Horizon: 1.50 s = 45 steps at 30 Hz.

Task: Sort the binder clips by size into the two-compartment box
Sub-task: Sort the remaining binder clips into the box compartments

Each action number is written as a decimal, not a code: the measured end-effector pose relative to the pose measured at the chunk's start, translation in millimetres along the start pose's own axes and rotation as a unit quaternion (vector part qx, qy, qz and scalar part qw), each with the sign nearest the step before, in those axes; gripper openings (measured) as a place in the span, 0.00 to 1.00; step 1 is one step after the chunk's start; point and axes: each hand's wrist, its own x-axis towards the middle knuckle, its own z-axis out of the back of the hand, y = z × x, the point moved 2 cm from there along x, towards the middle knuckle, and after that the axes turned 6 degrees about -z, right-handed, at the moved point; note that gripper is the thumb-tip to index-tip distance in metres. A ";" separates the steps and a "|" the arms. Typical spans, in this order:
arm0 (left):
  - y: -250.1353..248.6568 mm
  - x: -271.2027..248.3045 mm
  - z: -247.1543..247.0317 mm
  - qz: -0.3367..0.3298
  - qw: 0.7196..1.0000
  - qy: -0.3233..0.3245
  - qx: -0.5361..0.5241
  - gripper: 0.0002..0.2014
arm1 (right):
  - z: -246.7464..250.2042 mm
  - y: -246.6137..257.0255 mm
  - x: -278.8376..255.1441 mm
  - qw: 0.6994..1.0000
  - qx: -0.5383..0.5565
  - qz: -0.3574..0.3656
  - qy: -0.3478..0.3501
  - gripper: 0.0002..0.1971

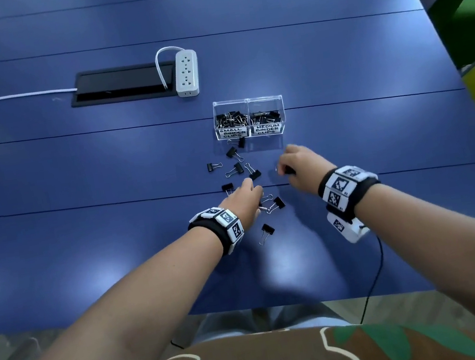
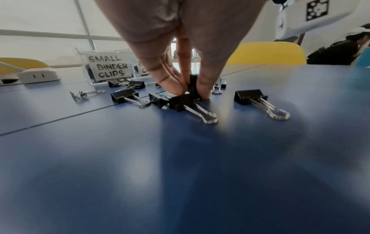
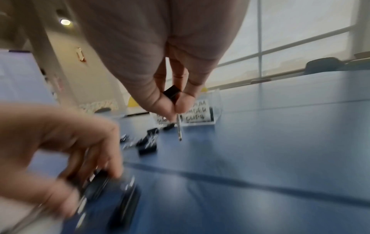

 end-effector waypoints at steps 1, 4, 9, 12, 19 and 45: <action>0.0 -0.2 1.4 0.000 1.000 -0.005 -0.009 0.16 | 11.7 -0.2 9.5 1.000 0.010 -0.009 -0.021 0.10; 2.2 1.0 4.6 -0.011 0.999 -0.011 -0.039 0.14 | 44.3 2.2 37.3 0.993 0.054 -0.043 -0.092 0.08; 6.8 3.0 6.0 -0.013 0.997 0.003 -0.079 0.11 | 66.5 1.2 81.8 0.979 0.107 -0.090 -0.150 0.07; 10.6 5.9 5.5 -0.008 0.994 0.010 -0.109 0.10 | 60.8 -1.3 99.5 0.979 0.105 -0.103 -0.138 0.09; 15.1 30.2 48.5 0.027 0.965 -0.117 -0.235 0.09 | 51.7 -6.3 92.3 0.976 0.120 -0.091 -0.155 0.13; 20.1 23.2 60.7 -0.035 0.993 -0.051 -0.096 0.10 | -70.8 26.8 -42.8 0.993 0.075 0.026 0.086 0.16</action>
